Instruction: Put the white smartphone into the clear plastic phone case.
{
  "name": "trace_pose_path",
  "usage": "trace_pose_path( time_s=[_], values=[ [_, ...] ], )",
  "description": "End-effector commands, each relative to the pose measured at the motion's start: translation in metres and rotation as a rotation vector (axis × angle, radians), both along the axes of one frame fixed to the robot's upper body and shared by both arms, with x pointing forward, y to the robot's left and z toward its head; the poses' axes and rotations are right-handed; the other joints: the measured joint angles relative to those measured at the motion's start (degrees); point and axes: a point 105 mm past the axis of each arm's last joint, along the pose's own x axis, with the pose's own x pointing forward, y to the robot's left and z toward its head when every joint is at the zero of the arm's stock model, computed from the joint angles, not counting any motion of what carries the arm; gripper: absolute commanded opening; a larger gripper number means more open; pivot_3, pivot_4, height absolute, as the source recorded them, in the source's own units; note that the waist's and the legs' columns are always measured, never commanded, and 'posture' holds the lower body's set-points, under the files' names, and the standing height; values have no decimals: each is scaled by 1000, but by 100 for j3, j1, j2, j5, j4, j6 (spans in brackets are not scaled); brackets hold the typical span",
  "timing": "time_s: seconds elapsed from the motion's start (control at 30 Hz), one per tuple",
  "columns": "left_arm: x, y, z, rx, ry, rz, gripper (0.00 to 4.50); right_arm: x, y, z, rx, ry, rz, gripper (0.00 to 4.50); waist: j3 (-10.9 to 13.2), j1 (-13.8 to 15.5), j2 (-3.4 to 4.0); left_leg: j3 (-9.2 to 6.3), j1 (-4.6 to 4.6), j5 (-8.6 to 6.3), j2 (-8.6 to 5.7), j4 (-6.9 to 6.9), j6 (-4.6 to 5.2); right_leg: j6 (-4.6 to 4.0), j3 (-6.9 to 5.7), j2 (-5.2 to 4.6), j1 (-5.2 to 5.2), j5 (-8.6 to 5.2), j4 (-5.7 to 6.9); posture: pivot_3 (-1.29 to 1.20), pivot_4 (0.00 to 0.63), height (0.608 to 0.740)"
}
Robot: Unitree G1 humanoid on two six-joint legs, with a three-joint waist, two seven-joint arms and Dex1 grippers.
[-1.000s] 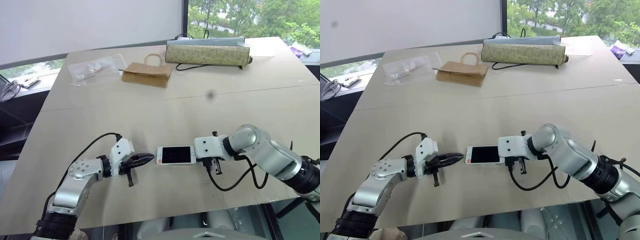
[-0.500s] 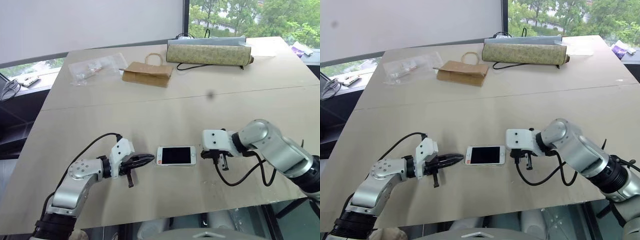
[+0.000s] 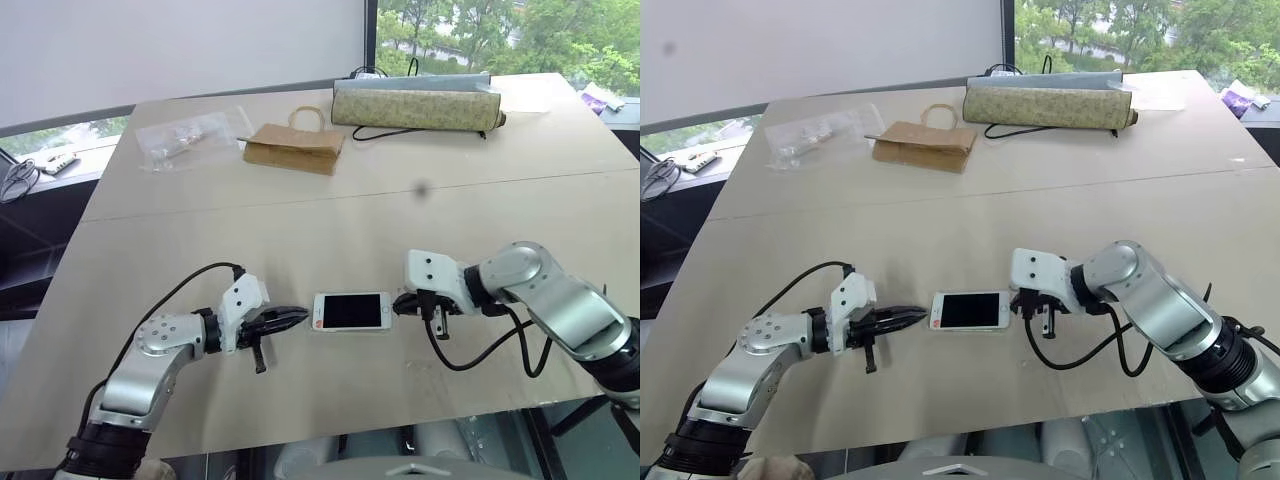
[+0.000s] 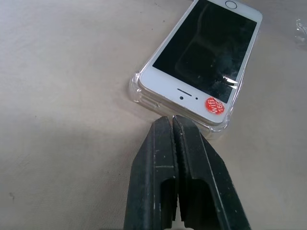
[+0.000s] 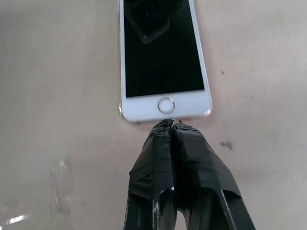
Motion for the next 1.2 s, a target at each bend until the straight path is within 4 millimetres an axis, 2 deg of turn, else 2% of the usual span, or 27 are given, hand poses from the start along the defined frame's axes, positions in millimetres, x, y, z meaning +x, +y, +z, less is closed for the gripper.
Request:
trace_pose_path(
  time_s=[0.03,0.3,0.7,1.2],
  values=[
    [1,0,9,-2,-29,-17,80,-1,5,5,13,-30,25,0,0,0,0,0,0,0,0,0,0,0,0,0,0,0,0,0,150,740],
    [0,-3,11,-6,-31,-16,80,0,5,2,-4,-37,34,0,0,-1,0,0,0,0,0,1,0,0,-1,0,0,0,1,0,150,740],
    [-1,2,4,-3,-29,-10,80,4,-1,-1,-44,-61,30,0,0,-4,0,1,0,0,0,4,0,0,0,1,0,0,2,0,150,740],
    [-1,8,-6,-4,-28,-9,80,0,20,1,-5,-60,91,0,-1,-26,0,1,0,0,0,6,0,-1,0,1,0,1,5,0,150,740]
  ],
)
